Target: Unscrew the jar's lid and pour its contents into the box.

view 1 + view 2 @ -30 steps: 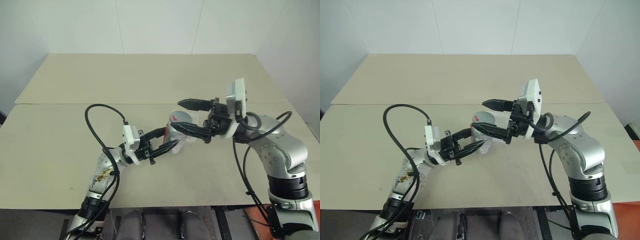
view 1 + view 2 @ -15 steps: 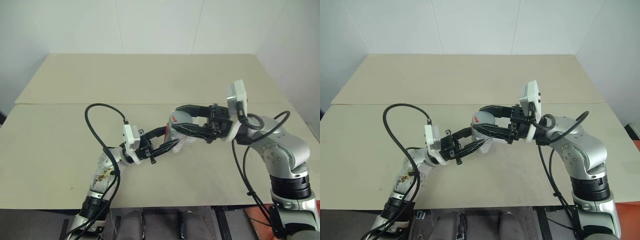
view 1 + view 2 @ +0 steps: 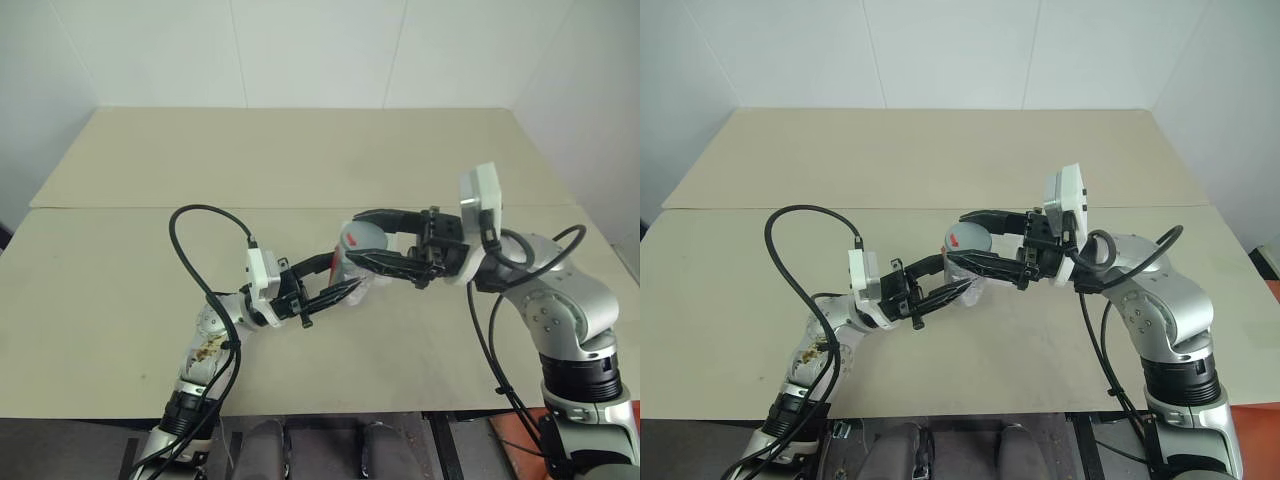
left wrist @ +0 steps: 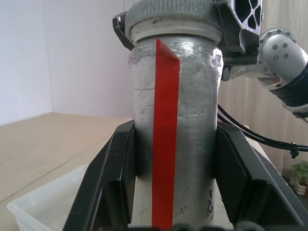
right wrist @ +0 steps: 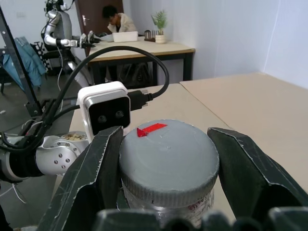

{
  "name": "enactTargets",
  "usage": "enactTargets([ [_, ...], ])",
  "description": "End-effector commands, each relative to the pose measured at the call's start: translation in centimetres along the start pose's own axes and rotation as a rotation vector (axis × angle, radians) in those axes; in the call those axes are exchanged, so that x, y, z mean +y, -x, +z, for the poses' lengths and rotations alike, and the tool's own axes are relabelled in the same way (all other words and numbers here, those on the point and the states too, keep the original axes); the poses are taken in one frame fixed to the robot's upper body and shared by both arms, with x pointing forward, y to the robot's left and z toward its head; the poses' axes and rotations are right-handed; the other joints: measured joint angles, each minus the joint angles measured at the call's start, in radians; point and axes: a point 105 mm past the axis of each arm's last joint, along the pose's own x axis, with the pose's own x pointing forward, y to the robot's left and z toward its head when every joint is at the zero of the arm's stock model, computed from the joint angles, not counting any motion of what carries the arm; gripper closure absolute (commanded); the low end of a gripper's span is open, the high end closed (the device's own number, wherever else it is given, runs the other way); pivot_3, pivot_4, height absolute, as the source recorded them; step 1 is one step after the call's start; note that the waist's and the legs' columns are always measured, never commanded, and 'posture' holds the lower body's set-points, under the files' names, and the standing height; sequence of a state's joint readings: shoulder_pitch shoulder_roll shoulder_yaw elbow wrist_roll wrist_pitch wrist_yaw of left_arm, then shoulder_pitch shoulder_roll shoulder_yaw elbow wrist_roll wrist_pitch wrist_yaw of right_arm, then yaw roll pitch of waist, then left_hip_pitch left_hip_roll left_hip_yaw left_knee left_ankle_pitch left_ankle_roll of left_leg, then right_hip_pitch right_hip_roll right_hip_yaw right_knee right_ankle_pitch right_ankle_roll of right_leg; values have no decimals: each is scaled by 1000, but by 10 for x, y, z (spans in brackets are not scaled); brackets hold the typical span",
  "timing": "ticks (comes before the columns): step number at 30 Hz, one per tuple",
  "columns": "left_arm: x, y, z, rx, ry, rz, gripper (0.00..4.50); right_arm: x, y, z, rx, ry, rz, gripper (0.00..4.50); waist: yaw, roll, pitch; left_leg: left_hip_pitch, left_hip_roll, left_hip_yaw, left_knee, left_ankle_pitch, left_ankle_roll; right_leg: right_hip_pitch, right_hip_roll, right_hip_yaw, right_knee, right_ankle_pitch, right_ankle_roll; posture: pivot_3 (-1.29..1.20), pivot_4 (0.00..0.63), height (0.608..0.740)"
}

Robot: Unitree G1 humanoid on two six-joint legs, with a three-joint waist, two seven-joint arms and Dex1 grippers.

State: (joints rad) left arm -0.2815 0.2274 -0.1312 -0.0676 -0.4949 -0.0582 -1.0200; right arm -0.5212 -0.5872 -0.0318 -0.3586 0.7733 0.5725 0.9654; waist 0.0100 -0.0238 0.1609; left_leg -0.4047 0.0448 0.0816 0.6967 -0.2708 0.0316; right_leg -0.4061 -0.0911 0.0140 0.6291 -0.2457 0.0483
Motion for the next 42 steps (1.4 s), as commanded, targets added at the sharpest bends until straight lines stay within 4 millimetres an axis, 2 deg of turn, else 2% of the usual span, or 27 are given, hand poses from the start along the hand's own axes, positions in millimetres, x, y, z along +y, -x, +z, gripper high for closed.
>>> enactTargets([
  [1, 0, 3, 2, 11, -13, -9, 2542, -3, 15, 29, -74, 130, -15, 1484, 0, 0, 0, 0, 0, 0, 0, 0, 0, 0, 0, 0, 0, 0, 0, 0, 150, 740],
  [9, 1, 4, 3, 10, -20, -9, 2542, -17, 21, 30, -117, 67, -94, 1484, 0, 0, 0, 0, 0, 0, 0, 0, 0, 0, 0, 0, 0, 0, 0, 0, 150, 740],
  [13, -1, 4, 3, 5, -22, -8, 2542, -23, 23, 29, -199, -92, -148, 1484, 0, 0, 0, 0, 0, 0, 0, 0, 0, 0, 0, 0, 0, 0, 0, 0, 150, 740],
  [17, -2, 3, 2, 3, -21, -9, 2542, -19, 21, 28, -257, -186, -144, 1484, 1, 0, 0, 0, 0, 0, 0, 0, 0, 0, 0, 0, 0, 0, 0, 0, 150, 740],
  [22, -1, 3, 3, 0, -22, -9, 2542, -16, 19, 22, -241, -193, -166, 1484, 0, 0, 0, 0, 0, 0, 0, 0, 0, 0, 0, 0, 0, 0, 0, 0, 150, 740],
  [26, 2, 4, 6, -3, -31, 5, 2542, -21, 39, 18, -177, -121, -261, 1484, 3, 0, 0, 0, 0, 0, 0, 0, 0, 0, 0, 0, 0, 0, 0, 0, 150, 740],
  [29, 10, 6, 12, 9, -55, 41, 2542, -23, 66, 2, -18, 7, -379, 1484, 8, 0, 0, -1, -1, 0, 0, 0, 1, 0, -1, 0, -1, 0, 0, 0, 150, 740],
  [32, 22, 8, 19, 28, -94, 84, 2542, -27, 98, -24, 139, 8, -527, 1484, 4, 0, 0, -1, -1, 0, 0, 0, 1, 0, -1, 0, -2, 0, 0, 0, 150, 740],
  [35, 36, 8, 23, 62, -134, 124, 2542, -30, 122, -50, 255, -18, -673, 1484, 1, 0, 0, 0, -1, 0, 0, 0, 0, 1, 0, 0, 0, 0, 0, 0, 150, 740],
  [38, 57, 8, 20, 125, -222, 174, 2542, -32, 144, -87, 364, -60, -826, 1484, -2, 0, 0, 1, -1, 0, 0, 0, 0, 1, 0, 1, 0, 0, 0, 0, 150, 740],
  [42, 77, 10, 12, 211, -326, 176, 2542, -28, 161, -137, 531, -131, -974, 1484, -3, 0, 0, 2, -1, 3, -1, 0, -1, 1, 1, 1, 0, 0, 0, 0, 150, 740],
])
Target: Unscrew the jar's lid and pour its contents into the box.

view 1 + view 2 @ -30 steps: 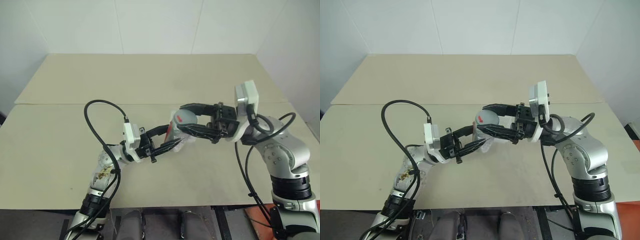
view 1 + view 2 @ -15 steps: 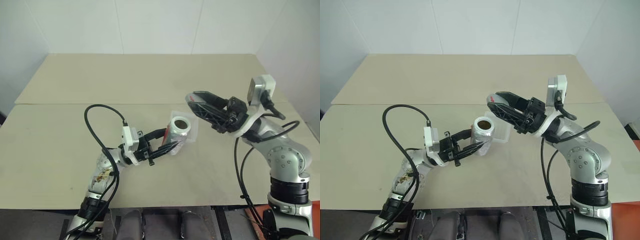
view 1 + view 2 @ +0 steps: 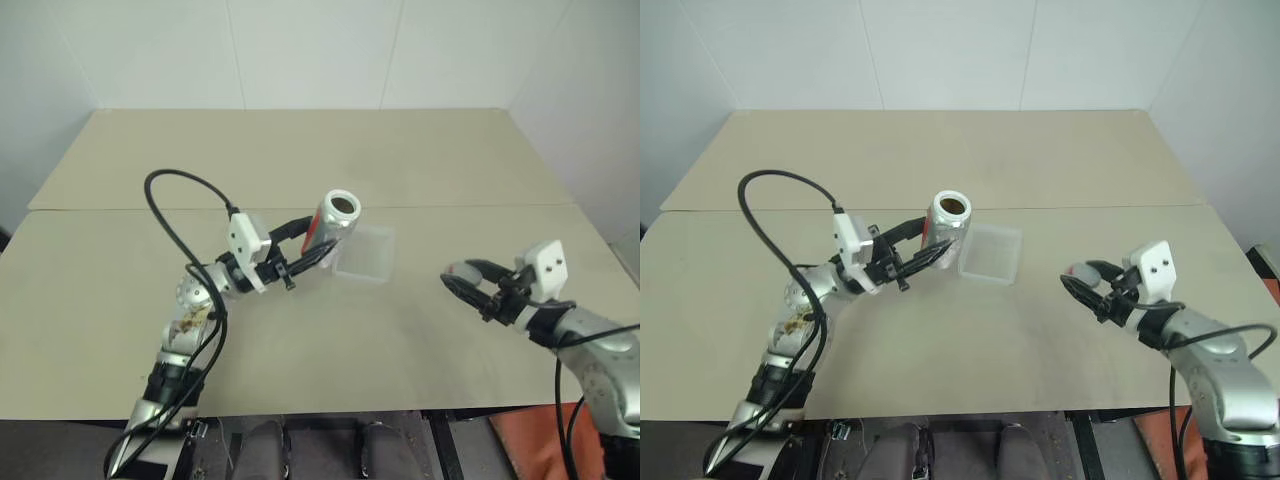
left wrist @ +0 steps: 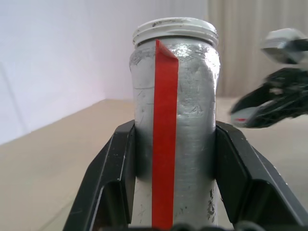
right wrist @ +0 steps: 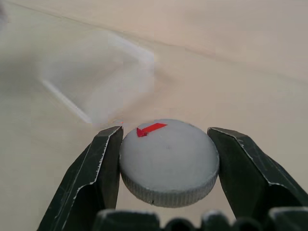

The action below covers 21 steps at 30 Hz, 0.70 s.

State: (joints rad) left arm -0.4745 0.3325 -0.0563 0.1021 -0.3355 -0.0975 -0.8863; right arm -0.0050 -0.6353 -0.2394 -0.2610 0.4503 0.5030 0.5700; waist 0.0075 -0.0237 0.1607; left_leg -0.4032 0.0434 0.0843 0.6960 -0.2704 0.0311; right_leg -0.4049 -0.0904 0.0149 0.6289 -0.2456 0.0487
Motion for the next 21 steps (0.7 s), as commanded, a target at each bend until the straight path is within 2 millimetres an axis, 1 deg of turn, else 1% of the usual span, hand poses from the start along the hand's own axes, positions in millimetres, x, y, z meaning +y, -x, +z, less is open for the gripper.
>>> enactTargets([
  [1, 14, -2, -2, 30, -114, 3, 2542, -6, -5, -25, 87, 10, -115, 1484, 0, 0, 0, -1, 0, 1, 0, 0, 0, -1, 0, 0, 0, 0, 0, 0, 150, 740],
  [5, 24, -6, -10, 73, -157, -23, 2542, -8, -8, -40, 120, -37, -180, 1484, -2, -1, 0, -1, 0, 1, 1, 0, 0, 0, 0, 0, 0, 0, 0, 0, 150, 740],
  [8, 30, -12, -15, 94, -185, -41, 2542, 1, -4, -44, 137, -58, -121, 767, -1, -1, 0, 0, 0, 2, 1, 1, 1, 2, 0, -1, 0, 1, 1, 0, 150, 740],
  [10, 34, -20, -15, 100, -220, -55, 2542, 8, -1, -38, 120, -34, -83, 171, 3, -1, -1, 0, 0, 2, 1, 1, 1, 2, 0, -1, -1, 2, 1, 0, 150, 740],
  [11, 35, -23, -15, 101, -232, -59, 2542, 9, -1, -36, 116, -21, -82, 29, 5, -1, -1, 0, 0, 1, 1, 1, 1, 2, 0, -1, -1, 2, 1, 0, 150, 740],
  [14, 36, -31, -19, 134, -313, -105, 2542, 10, 3, -31, 117, -8, -70, 29, 5, -1, -1, -3, -1, 1, 1, 1, 1, 0, 0, -1, -3, 1, 1, 0, 150, 740],
  [16, 36, -35, -22, 160, -371, -147, 2542, 12, 7, -21, 91, -13, -52, 29, 6, -1, 0, -4, -1, 2, 1, 1, 1, 0, 0, -2, -3, 1, 1, 0, 150, 740],
  [17, 36, -36, -23, 163, -388, -158, 2542, 13, 8, -16, 77, 2, -49, 29, 5, -1, 0, -4, -1, 2, 1, 1, 1, 0, 0, -2, -3, 1, 1, 0, 150, 740],
  [20, 39, -47, -20, 188, -494, -218, 2542, 15, 17, 9, 29, 129, -43, 29, 5, -1, 0, -4, -1, 2, 1, 1, 1, -1, -1, -2, -3, 1, 1, 0, 150, 740],
  [21, 40, -49, -20, 197, -523, -232, 2542, 16, 19, 14, 23, 151, -41, 29, 5, -1, 0, -4, -1, 2, 1, 1, 1, -1, -1, -2, -3, 1, 1, 0, 150, 740],
])
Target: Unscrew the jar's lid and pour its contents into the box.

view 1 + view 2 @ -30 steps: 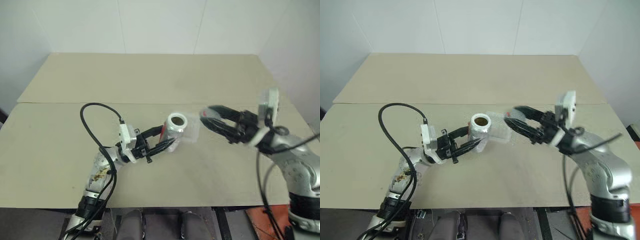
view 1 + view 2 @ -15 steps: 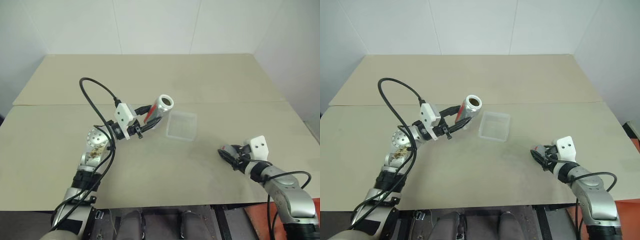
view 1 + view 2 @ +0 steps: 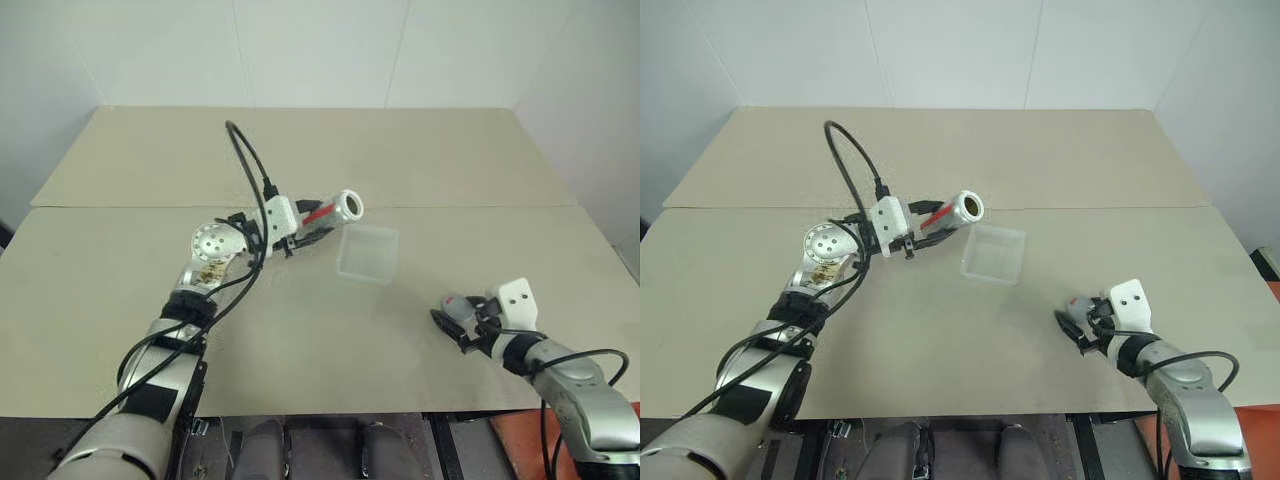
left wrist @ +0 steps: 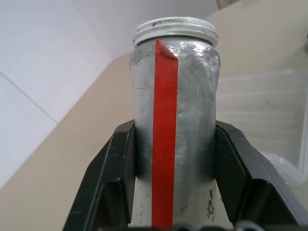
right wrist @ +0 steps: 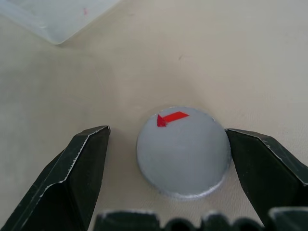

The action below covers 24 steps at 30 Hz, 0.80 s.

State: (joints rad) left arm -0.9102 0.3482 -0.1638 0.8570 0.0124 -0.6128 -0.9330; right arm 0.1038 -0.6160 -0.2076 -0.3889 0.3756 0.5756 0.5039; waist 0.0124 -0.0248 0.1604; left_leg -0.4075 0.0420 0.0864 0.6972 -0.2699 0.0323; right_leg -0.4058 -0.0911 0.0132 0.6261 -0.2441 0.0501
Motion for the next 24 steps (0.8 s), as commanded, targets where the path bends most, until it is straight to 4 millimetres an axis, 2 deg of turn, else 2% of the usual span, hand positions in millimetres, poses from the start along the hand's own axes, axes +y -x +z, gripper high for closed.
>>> enactTargets([
  [1, 12, -9, 13, 2, -164, -46, 2542, -1, 17, 40, -96, 142, -1, 29, 0, 0, 0, 0, 0, 0, 0, 0, 0, 0, 0, 0, 0, 0, 0, 0, 150, 740],
  [7, 21, -18, 17, 58, -316, -118, 2542, 13, 36, 54, -74, 265, 102, 29, 0, 0, 0, -1, 0, -1, -1, 0, 0, 0, 0, 0, -1, 0, 1, 0, 150, 740],
  [12, 28, -24, 20, 117, -442, -165, 2542, 22, 43, 60, -61, 304, 137, 29, 1, -1, 1, -1, -1, -1, 1, 0, 0, 0, 0, -1, 0, 0, 1, 0, 150, 740],
  [15, 32, -31, 20, 185, -632, -199, 2542, 27, 43, 65, -89, 290, 146, 29, 1, -2, 1, -1, -1, -1, 1, 0, 0, 0, 0, -1, 0, 0, 1, 0, 150, 740],
  [20, 35, -46, 20, 238, -1053, -254, 2542, 27, 41, 64, -88, 272, 140, 29, 7, -3, 2, -3, -2, -2, 1, 0, 1, 0, -1, -1, -1, -1, 2, 0, 150, 740],
  [24, 36, -60, 32, 140, -1342, -216, 2542, 28, 40, 63, -84, 268, 138, 29, 11, -4, 2, -3, -3, -2, 1, 0, 1, -1, -2, -1, -1, -1, 3, 0, 150, 740],
])
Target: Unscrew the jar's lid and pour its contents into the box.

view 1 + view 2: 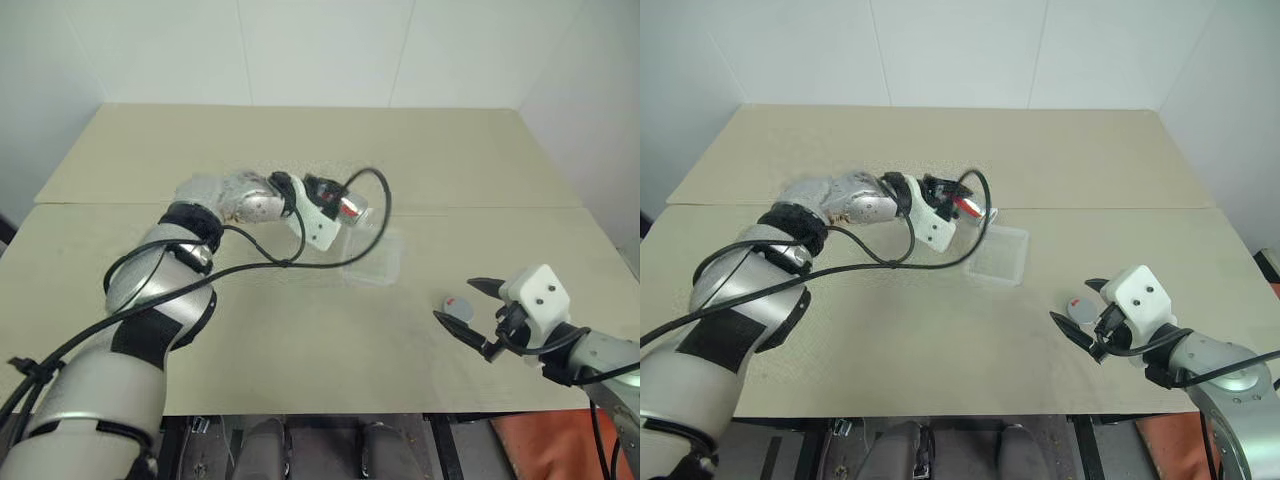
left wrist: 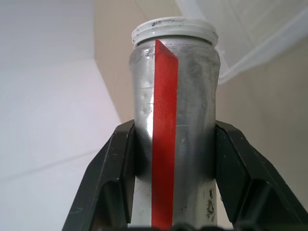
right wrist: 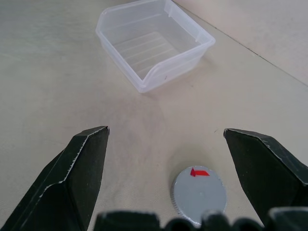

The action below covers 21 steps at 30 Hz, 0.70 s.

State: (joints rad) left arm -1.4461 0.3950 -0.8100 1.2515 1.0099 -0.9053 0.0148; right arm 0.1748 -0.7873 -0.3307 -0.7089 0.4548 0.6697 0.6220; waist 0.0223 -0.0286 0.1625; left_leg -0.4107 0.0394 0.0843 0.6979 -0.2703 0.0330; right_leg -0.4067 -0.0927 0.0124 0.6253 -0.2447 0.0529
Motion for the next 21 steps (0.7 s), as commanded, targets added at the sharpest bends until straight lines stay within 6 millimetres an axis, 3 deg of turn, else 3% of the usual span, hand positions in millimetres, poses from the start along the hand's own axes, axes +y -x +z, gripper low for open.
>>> enactTargets([
  [1, 28, -6, 2, -11, -261, 151, 2542, 0, 2, 9, -28, 21, -19, 29, 3, 0, 0, 0, 0, 0, 0, 0, 0, 0, 0, 0, 0, 0, 0, 0, 150, 740],
  [4, 36, -8, 6, -46, -435, 207, 2542, 1, 2, 11, -28, 21, -20, 29, 7, -1, 0, -3, 0, 0, 1, 0, 0, -2, 0, 0, 1, 0, 0, 0, 150, 740],
  [13, 35, -14, 15, -89, -511, 214, 2542, -3, 5, 10, -19, 20, -45, 29, 15, -1, 0, -13, -1, 2, 4, 1, -1, -15, -1, 1, 6, 0, 0, 0, 150, 740],
  [16, 37, -15, 11, -46, -413, 232, 2542, -4, 5, 10, -18, 18, -47, 29, 17, -1, 0, -13, -1, 2, 5, 1, -1, -15, -1, 1, 5, 0, 0, 0, 150, 740],
  [21, 37, -14, 6, 17, 42, 288, 2542, -4, 3, 8, -13, 13, -49, 29, 16, 0, 0, -13, -1, 2, 6, 3, -5, -15, -1, 1, 6, 0, 0, 0, 150, 740],
])
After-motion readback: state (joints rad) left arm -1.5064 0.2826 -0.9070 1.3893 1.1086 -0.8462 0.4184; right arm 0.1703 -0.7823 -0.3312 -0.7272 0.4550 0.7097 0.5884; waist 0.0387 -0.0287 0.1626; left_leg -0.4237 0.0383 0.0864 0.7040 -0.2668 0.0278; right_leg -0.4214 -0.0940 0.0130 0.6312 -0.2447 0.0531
